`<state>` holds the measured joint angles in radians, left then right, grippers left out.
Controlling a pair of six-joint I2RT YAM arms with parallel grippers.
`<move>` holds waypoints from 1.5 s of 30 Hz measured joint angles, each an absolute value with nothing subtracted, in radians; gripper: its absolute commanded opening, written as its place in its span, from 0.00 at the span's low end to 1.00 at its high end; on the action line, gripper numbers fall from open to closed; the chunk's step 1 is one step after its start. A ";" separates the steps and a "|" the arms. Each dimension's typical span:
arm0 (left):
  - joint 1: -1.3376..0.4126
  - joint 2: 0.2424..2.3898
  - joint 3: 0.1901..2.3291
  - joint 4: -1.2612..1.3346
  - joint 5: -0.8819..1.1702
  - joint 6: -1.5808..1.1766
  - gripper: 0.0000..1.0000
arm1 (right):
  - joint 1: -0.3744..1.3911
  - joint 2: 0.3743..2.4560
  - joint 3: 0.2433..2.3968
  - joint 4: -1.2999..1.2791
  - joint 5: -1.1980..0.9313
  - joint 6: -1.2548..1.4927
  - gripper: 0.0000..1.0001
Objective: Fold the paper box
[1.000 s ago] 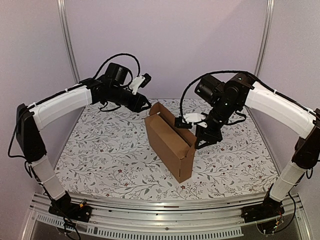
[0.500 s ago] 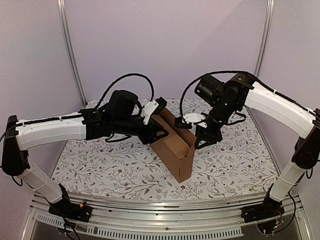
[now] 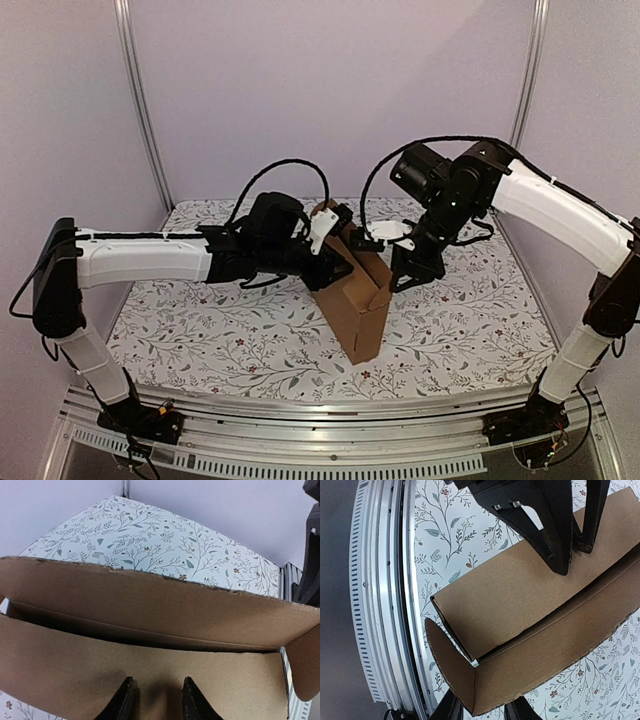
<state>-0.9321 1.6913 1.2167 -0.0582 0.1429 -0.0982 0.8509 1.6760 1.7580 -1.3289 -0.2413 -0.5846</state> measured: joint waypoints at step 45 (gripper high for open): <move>-0.932 1.693 1.195 -0.003 0.144 -0.103 0.32 | 0.916 1.726 1.826 -1.356 -0.156 -0.632 0.28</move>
